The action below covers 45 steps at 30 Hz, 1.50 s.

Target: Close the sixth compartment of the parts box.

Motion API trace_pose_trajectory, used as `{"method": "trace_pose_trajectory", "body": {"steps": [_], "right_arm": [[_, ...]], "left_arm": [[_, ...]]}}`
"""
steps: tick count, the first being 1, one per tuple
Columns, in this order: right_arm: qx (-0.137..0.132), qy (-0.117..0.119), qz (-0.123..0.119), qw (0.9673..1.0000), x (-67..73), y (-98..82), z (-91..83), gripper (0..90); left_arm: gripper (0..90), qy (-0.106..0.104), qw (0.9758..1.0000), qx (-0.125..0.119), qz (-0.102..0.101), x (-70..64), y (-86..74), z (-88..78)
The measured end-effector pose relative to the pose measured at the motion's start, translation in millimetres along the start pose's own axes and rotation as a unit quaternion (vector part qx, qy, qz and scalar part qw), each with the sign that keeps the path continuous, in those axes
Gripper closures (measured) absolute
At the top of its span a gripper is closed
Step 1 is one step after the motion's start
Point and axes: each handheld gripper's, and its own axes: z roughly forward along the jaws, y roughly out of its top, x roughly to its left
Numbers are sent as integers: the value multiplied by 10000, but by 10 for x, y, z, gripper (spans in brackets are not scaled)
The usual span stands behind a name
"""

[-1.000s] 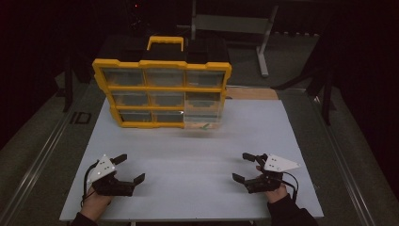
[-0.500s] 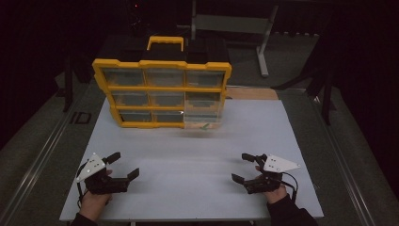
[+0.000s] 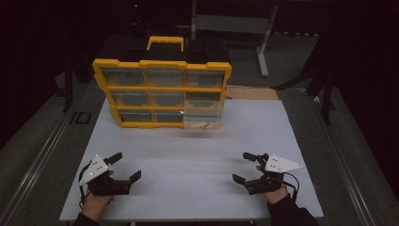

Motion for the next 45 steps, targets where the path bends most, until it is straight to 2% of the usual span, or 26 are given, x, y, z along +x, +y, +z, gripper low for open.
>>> {"method": "trace_pose_trajectory", "body": {"steps": [6,9,15,19,24,33,35,40,43,45], "right_arm": [[22,-107,-75,9999,57,101,-44,100],[-67,-162,21,9998,94,195,-94,98],[-165,-319,-23,9994,153,386,-163,99],[-148,-620,5,9980,185,611,-201,115],[-293,-748,-111,9967,191,833,-216,147],[-390,-1091,-118,9932,298,1153,-128,195],[-363,-1094,-121,9933,326,1177,-78,208],[-274,-1093,-112,9936,375,1186,44,224],[-248,-1190,-83,9926,413,1174,166,259],[-259,-1271,-67,9915,432,1154,217,321]], "left_arm": [[0,-153,9998,74,56,-24,9,8],[0,-181,9998,58,41,-30,8,16],[0,-255,9997,-27,-19,-25,9,9],[0,-326,9994,-42,-94,-15,8,9],[0,-322,9994,-78,-115,-12,5,11],[0,-417,9991,22,-72,-31,2,22],[0,-406,9992,27,-32,-38,1,24],[0,-440,9990,16,-74,-34,0,26],[0,-446,9990,10,-77,-37,1,29],[0,-442,9990,36,-30,-39,4,27]]}}
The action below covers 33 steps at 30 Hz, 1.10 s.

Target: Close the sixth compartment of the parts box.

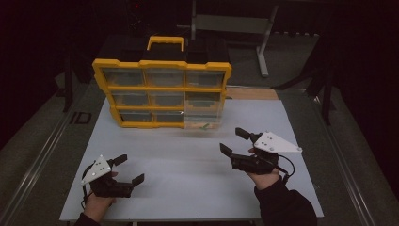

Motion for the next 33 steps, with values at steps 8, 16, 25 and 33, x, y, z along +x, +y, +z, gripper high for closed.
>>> {"method": "trace_pose_trajectory", "body": {"steps": [8,16,25,33], "right_arm": [[47,-72,82,9999,28,-134,231,489],[192,-343,80,9992,5,-240,403,566],[402,-559,-56,9976,29,-320,566,628],[546,-708,2,9960,63,-405,750,742]], "left_arm": [[0,-62,10000,-38,-7,-8,-1,-14],[0,-89,10000,-33,8,-13,2,-11],[0,-100,9999,-48,-3,-9,3,-16],[0,-148,9999,-38,-2,-11,3,-14]]}}
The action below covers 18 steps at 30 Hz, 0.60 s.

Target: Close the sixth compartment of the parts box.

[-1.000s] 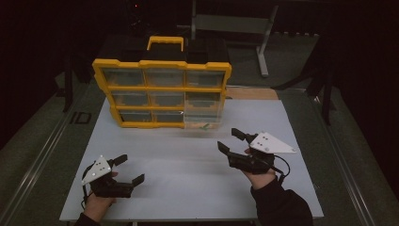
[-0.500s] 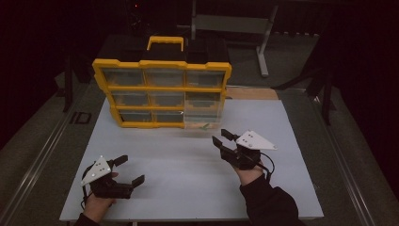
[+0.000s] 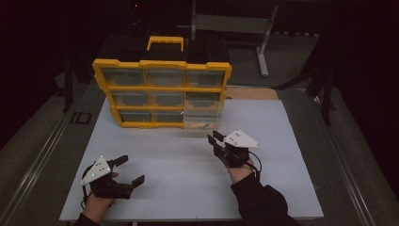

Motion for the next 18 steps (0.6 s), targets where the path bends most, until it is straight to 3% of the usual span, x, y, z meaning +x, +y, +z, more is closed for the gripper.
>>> {"method": "trace_pose_trajectory", "body": {"steps": [8,14,18], "right_arm": [[77,-72,-46,9999,34,-18,119,824],[151,-47,44,9999,53,-25,221,852],[172,-166,139,9996,71,-23,272,892]], "left_arm": [[0,-11,10000,1,-5,2,0,-4],[0,-15,10000,3,7,-2,0,-1],[0,-18,10000,11,10,-1,-1,1]]}}
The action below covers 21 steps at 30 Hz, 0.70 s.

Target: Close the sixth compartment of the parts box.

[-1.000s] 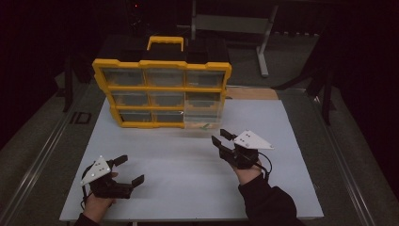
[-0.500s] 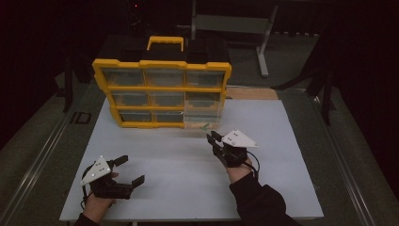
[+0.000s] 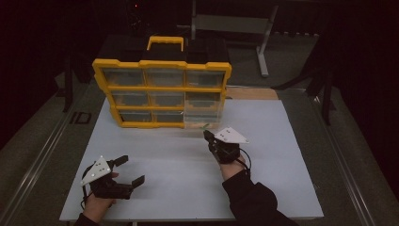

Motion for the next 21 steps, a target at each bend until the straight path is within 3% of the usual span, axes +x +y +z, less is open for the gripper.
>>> {"method": "trace_pose_trajectory", "body": {"steps": [21], "right_arm": [[44,-160,-58,9998,-17,48,90,900]], "left_arm": [[0,-12,10000,2,-20,5,-3,2]]}}
